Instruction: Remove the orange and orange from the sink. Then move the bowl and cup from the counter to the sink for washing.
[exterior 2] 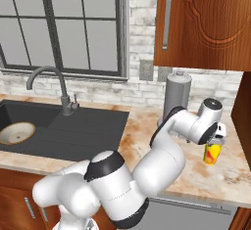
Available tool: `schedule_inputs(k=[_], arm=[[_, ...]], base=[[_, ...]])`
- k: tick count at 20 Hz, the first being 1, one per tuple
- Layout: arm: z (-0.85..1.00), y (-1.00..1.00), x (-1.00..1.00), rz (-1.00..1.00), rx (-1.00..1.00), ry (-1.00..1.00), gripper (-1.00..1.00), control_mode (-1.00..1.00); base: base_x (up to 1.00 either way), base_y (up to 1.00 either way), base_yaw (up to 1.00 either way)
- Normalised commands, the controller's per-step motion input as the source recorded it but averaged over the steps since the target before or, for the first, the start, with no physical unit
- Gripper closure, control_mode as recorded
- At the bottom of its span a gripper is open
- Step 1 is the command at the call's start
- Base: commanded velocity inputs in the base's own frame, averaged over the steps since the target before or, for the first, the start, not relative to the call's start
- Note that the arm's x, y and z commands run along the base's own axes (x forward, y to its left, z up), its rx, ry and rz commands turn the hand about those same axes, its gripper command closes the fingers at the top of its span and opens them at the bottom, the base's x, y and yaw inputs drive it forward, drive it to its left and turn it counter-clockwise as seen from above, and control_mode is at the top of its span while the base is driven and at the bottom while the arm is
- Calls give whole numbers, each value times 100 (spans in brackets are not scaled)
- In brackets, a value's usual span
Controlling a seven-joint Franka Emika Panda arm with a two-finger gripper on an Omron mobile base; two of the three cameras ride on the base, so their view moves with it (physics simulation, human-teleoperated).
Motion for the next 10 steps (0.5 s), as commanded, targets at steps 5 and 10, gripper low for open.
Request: schedule_inputs(k=[5,10], arm=[[-3,-10,14,0,0,0,-100,-100],[-9,-6,14,0,0,0,-100,-100]], base=[[0,0,0],[0,0,0]])
